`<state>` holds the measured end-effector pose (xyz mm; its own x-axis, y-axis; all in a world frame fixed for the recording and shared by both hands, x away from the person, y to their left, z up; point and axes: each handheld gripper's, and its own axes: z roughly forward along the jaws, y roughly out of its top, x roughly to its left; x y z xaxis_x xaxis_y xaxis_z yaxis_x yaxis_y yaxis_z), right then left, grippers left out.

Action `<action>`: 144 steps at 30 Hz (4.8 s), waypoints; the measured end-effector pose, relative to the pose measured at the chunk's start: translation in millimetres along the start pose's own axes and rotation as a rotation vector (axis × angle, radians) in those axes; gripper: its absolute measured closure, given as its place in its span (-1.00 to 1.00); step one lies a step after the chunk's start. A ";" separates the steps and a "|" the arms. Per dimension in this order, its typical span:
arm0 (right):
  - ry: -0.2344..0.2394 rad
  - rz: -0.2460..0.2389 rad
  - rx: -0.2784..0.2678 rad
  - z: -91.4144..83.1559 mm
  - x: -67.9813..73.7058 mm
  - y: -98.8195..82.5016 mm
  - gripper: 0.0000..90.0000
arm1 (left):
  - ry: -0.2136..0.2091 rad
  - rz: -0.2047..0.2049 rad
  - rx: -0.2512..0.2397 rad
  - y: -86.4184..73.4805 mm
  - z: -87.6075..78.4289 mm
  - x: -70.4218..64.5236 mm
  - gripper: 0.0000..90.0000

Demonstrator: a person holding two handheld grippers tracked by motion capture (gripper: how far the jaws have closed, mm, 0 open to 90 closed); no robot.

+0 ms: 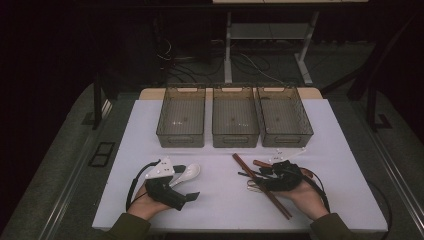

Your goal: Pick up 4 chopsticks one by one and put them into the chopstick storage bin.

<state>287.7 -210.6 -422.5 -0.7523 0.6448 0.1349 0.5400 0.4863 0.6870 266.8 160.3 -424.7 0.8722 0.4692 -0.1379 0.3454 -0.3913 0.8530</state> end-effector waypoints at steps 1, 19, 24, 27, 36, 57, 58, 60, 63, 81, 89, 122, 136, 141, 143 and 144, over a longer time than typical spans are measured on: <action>0.000 0.001 0.008 1.1 0.7 0.2 0.26 | -0.001 -0.001 0.000 0.0 0.0 0.1 -1.00; -0.031 -0.013 0.084 13.8 0.9 -4.9 0.57 | -0.002 0.005 0.010 -0.6 0.2 0.4 -1.00; -0.027 -0.016 0.089 15.1 2.7 -5.3 0.58 | -0.005 0.007 0.012 -0.3 0.4 0.2 -1.00; -0.026 -0.016 0.090 15.1 2.6 -5.3 0.59 | -0.005 0.007 0.014 -0.3 0.3 0.3 -1.00; -0.018 -0.009 0.089 14.2 1.3 -5.2 0.66 | -0.009 0.007 0.015 -0.4 0.6 0.2 -1.00; 0.000 -0.051 0.093 12.3 1.2 -5.3 0.71 | -0.013 0.007 0.011 -0.3 0.2 -0.2 -1.00; -0.002 -0.052 0.093 12.3 1.3 -5.3 0.71 | -0.013 0.007 0.012 -0.3 0.1 -0.1 -1.00; -0.002 -0.050 0.093 12.4 1.3 -5.3 0.71 | -0.013 0.006 0.012 -0.4 0.2 -0.2 -1.00; -0.012 -0.049 0.091 12.8 1.2 -5.9 0.68 | -0.013 0.006 0.011 -0.4 0.2 -0.4 -1.00; 0.017 -0.012 0.044 -1.1 -10.0 -5.2 0.78 | -0.013 0.008 0.008 -0.2 -0.2 -0.5 -1.00; 0.020 -0.032 0.072 3.6 -6.9 -5.8 0.82 | -0.013 0.011 0.011 -0.3 -0.3 -0.3 -1.00; 0.009 -0.034 0.100 7.8 -8.9 -8.1 0.87 | -0.013 0.011 0.015 -0.3 -0.1 -0.7 -1.00; 0.009 -0.028 0.085 4.4 -9.9 -7.1 0.88 | -0.012 0.011 0.014 -0.3 -0.1 -0.7 -1.00; 0.003 -0.026 0.077 3.2 -10.0 -7.1 0.88 | -0.012 0.015 0.015 -0.2 -0.3 -0.6 -1.00; 0.006 -0.026 0.073 2.3 -10.7 -6.8 0.88 | -0.012 0.014 0.015 -0.2 -0.3 -0.6 -1.00; 0.004 -0.023 0.069 1.7 -10.7 -6.7 0.88 | -0.012 0.015 0.015 -0.2 -0.2 -0.6 -1.00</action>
<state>292.8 -219.8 -429.8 -0.7663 0.6306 0.1228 0.5473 0.5406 0.6389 266.1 160.3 -424.6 0.8815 0.4535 -0.1318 0.3376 -0.4099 0.8473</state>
